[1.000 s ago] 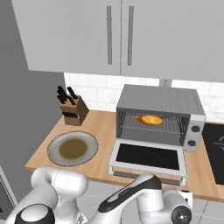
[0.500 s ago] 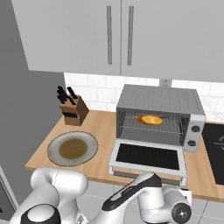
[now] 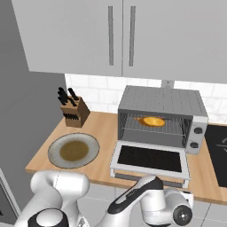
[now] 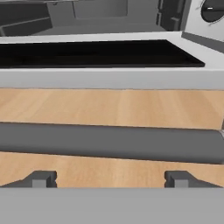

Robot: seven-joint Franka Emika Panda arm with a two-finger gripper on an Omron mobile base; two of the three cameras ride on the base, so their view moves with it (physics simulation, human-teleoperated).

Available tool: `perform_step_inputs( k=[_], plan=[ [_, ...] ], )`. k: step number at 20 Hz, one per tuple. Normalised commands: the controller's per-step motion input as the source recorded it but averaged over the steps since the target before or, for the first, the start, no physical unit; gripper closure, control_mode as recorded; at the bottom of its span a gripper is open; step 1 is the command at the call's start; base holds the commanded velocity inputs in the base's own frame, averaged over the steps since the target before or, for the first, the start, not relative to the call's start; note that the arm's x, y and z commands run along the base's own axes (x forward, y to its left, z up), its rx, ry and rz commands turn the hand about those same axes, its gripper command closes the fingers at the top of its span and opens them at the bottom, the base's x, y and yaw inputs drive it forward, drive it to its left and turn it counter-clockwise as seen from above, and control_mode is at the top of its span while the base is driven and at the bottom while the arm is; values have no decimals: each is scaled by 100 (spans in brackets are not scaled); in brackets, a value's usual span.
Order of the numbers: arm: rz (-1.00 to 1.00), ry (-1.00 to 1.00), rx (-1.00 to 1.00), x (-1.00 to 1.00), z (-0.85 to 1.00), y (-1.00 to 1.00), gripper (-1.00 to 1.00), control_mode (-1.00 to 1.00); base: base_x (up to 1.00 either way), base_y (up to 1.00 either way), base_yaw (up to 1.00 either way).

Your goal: Pick up the kebab skewer and baguette bread, and place them inside the toaster oven. Close the toaster oven door and start by setting the timer.

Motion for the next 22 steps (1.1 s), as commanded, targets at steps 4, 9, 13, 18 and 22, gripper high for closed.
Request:
perform_step_inputs(
  k=[4, 9, 13, 18, 22],
  plan=[
    [0, 0, 0, 20, 0, 0, -100, -100, 0, 0, 0],
    [0, 0, 0, 6, 0, 0, -100, -100, 0, 0, 0],
    [0, 0, 0, 0, 0, 0, -100, -100, 0, 0, 0],
    [0, 0, 0, 0, 2, 0, -100, -100, 0, 0, 0],
    [0, 0, 0, 0, 12, 0, -100, -100, 0, 0, 0]
  ],
)
